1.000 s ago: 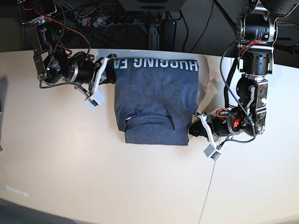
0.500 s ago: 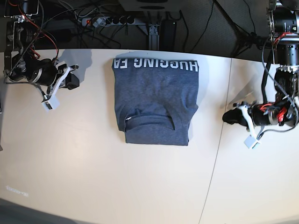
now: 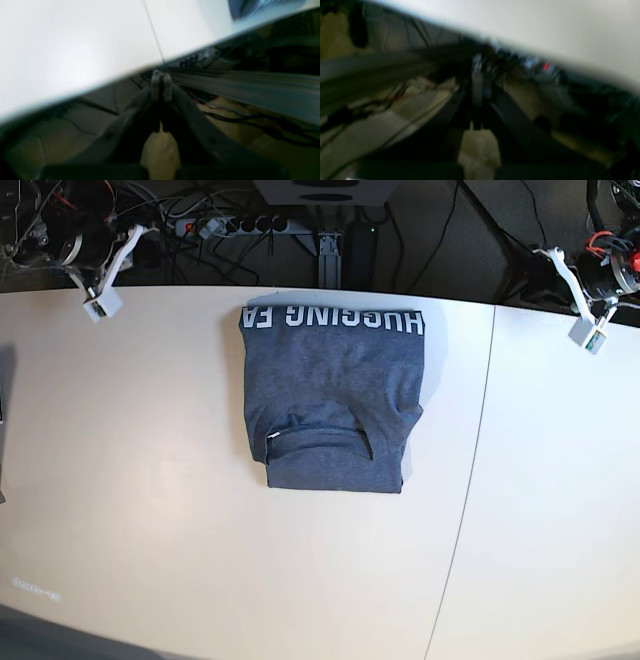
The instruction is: Fold the T-shirt properly
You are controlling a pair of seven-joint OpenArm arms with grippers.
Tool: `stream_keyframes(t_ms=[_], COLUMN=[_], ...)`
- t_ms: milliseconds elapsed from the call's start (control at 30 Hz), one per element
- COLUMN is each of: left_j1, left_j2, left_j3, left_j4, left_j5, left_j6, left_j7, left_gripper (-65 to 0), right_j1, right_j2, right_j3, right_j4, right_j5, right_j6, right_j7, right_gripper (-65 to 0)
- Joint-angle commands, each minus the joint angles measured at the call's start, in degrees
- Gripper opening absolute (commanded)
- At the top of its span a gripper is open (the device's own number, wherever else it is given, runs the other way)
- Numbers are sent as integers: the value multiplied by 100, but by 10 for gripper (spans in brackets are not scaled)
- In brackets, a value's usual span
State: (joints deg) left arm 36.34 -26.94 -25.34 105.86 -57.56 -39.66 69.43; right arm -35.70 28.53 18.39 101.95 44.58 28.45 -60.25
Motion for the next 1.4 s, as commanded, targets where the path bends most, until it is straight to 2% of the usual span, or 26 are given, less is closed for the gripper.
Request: stream_keyframes(t_ms=[0,100,233,367,500,600,733,800,833,933,1067,1133,1233,1367], left_j1=[225,824,1113,903,138,-634,-1784,-2352,-2601,-3084,-3418,-3550,-3587,-3497], left_j2=[11,291,654,710,710,713,861,986,1051,1231,1335,1425,1558,1602], left_j3=[-61,-59,7,363,933,1451,2218,2549,2691,3003,3206,3296,3445,3679], left_j4=[79,-46,-581,-1818,-3746,-5305,-7211,-7967,-8268,-8747,-8747,-8749,-8738,-8741], left_j5=[109,933,2240,3392,4253,4695,5455,5567,5554,5523,5477,5475,5473,5346], left_j6=[-34,-34,-34,-34,35,649,1668,2050,2081,2081,2081,2081,2079,2079], left_j7=[-186,-1003,-2212,-3340,-4238,-4789,-5377,-5464,-5462,-5466,-5455,-5239,-4988,-4972], left_gripper=[-650,-650,-650,-650,-650,-650,-650,-650,-650,-650,-650,-650,-650,-650], right_j1=[-192,-739,-1163,-1001,-225,625,1775,2315,2551,3029,3237,3252,3250,3233], right_j2=[87,46,-105,-313,-492,-634,-828,-929,-988,-1193,-1399,-1449,-1539,-1655], right_j3=[55,55,50,22,-26,-26,-26,-26,-26,-44,-52,-52,-50,-50], right_j4=[83,13,-431,-1534,-3213,-4642,-6406,-7077,-7326,-7689,-7687,-7635,-7558,-7501], right_j5=[87,28,-446,-938,-1228,-1390,-2122,-2402,-2481,-2645,-2649,-2520,-2310,-2315], right_j6=[433,433,431,363,323,323,284,280,280,280,236,212,133,133], right_j7=[50,188,782,1364,1539,1609,2216,2382,2382,2354,2256,2249,2065,1792], right_gripper=[-650,-650,-650,-650,-650,-650,-650,-650,-650,-650,-650,-650,-650,-650])
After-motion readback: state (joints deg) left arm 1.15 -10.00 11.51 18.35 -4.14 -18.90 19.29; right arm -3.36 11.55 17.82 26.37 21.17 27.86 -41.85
